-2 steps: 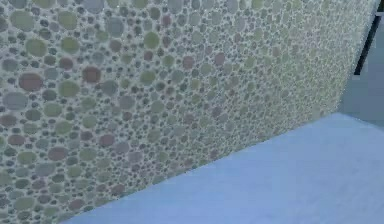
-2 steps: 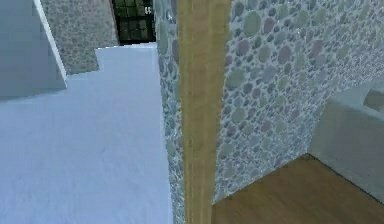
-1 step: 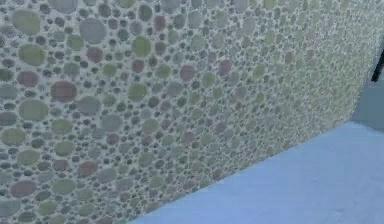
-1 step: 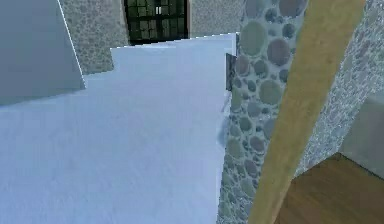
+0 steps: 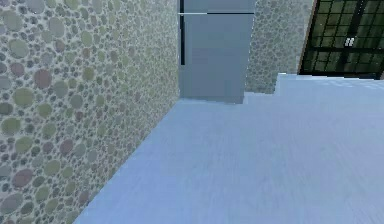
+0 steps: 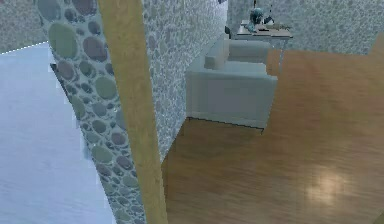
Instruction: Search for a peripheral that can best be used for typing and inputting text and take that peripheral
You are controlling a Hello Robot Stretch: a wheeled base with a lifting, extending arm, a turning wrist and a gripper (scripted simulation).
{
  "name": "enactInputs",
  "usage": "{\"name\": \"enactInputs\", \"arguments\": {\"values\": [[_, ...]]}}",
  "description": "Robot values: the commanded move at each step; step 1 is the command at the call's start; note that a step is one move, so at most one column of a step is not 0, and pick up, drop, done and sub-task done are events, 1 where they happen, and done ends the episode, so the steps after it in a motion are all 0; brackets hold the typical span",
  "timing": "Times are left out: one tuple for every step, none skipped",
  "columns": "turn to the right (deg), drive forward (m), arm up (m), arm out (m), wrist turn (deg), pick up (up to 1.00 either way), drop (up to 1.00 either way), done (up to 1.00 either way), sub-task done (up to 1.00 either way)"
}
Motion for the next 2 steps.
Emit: {"name": "enactInputs", "arguments": {"values": [[6.0,0.0,0.0,0.0,0.0,0.0,0.0,0.0,0.0],[0.0,0.55,0.0,0.0,0.0,0.0,0.0,0.0,0.0]]}}
